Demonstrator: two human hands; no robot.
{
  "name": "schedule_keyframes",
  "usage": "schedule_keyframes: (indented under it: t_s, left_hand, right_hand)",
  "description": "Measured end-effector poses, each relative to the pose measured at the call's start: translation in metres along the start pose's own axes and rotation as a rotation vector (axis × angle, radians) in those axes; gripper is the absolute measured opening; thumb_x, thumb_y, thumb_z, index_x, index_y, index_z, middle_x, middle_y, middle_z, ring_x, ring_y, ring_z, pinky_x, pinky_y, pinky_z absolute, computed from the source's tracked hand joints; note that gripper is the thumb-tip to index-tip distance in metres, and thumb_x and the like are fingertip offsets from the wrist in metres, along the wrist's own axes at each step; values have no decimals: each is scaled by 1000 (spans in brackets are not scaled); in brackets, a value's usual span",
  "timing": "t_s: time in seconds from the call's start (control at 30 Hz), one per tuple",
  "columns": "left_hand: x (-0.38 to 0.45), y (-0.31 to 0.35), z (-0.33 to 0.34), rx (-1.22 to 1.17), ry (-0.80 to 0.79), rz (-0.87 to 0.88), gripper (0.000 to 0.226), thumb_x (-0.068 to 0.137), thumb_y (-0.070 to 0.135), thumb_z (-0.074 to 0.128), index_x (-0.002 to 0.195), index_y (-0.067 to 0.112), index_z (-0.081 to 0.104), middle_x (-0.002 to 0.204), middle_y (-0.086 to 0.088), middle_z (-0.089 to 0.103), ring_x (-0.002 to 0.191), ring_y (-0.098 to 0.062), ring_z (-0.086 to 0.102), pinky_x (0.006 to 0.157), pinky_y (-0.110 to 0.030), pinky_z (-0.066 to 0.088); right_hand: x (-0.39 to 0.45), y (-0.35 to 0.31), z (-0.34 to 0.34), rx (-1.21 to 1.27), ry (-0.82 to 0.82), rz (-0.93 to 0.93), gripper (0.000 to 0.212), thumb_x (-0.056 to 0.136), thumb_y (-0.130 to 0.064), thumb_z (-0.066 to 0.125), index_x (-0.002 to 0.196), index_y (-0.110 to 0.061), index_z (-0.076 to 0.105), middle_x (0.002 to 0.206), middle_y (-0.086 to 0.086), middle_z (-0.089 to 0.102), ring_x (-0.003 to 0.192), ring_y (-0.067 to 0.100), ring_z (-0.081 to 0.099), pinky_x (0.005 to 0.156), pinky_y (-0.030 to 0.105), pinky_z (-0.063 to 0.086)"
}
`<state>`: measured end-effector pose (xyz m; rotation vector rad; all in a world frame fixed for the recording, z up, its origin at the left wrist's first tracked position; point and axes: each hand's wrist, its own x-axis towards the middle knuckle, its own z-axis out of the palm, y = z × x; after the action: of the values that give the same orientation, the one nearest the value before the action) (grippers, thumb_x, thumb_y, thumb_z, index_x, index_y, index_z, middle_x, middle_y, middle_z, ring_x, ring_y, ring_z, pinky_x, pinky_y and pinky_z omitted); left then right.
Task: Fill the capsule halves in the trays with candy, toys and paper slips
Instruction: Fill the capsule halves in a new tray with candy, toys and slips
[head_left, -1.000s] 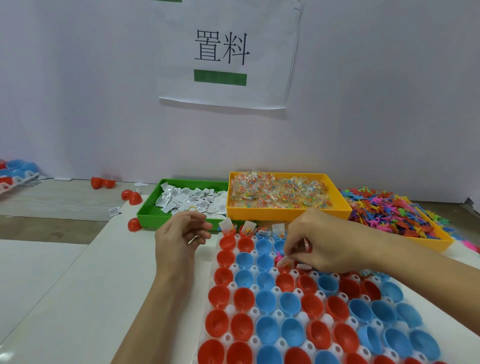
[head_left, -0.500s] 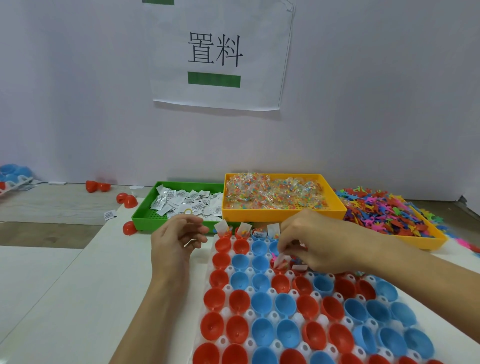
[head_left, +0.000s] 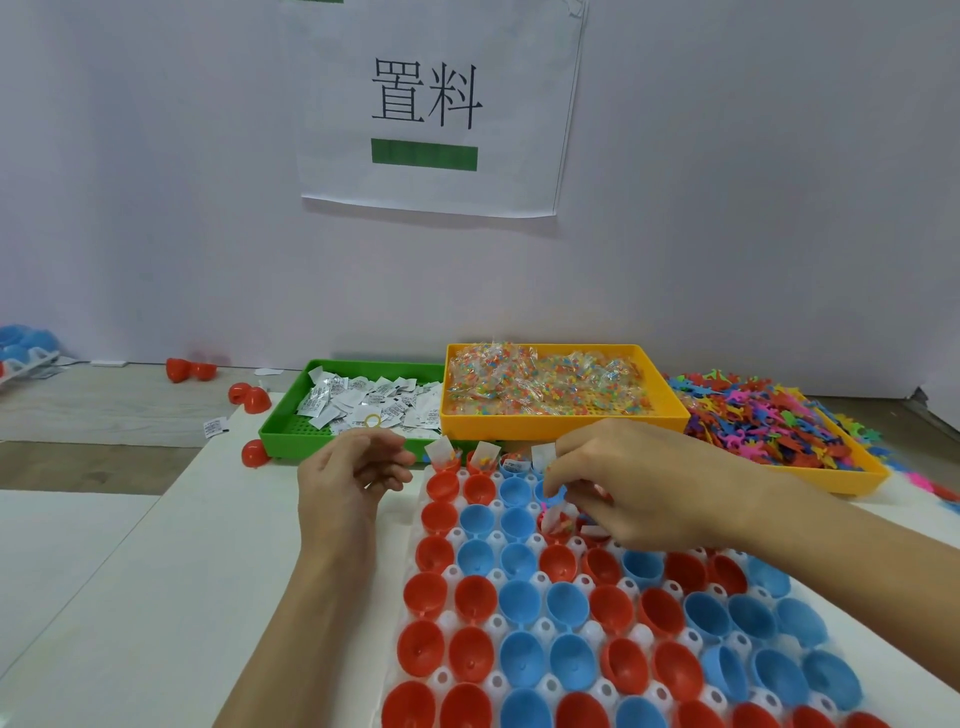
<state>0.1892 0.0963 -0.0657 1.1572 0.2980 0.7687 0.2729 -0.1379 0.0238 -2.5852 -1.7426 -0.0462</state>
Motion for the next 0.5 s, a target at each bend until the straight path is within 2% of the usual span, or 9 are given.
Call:
schedule_keyframes:
  t_s: [0.17, 0.33, 0.37, 0.43, 0.5]
  left_hand:
    - [1, -1, -2, -13, 17, 15, 30, 82, 14, 49, 65, 13, 74, 65, -13, 67, 56, -18, 60, 53, -22, 51]
    - [1, -1, -3, -30, 13, 12, 27, 78, 18, 51, 65, 12, 74, 65, -14, 68, 56, -20, 61, 53, -23, 52]
    - [1, 0, -2, -36, 9, 12, 27, 77, 18, 51, 65, 11, 74, 64, -14, 68, 56, -20, 61, 53, -22, 52]
    - [1, 0, -2, -38, 5, 14, 27, 77, 18, 51, 65, 11, 74, 64, -14, 67, 55, -20, 60, 53, -22, 51]
    - [0, -1, -2, -41, 7, 15, 29, 80, 16, 50, 65, 11, 74, 64, -14, 67, 55, -20, 60, 53, -22, 51]
  right_hand:
    - [-6, 6, -9, 23, 120, 83, 28, 99, -22, 53, 123, -31, 66, 110, -16, 65, 94, -2, 52, 86, 17, 44]
    - [-24, 47, -8, 194, 467, 296, 28, 95, -9, 60, 117, -21, 72, 111, -12, 70, 94, -7, 57, 82, 1, 37]
    - [-29, 58, -4, 198, 524, 366, 29, 94, -7, 60, 117, -20, 72, 112, -10, 70, 98, -4, 57, 85, 3, 36]
    - [-41, 81, 7, 190, 582, 530, 30, 94, -4, 57, 118, -15, 71, 115, -1, 71, 105, 11, 62, 92, 20, 41]
    - [-54, 103, 19, 194, 591, 696, 29, 94, -1, 54, 116, -10, 71, 115, 7, 72, 104, 22, 64, 91, 28, 43]
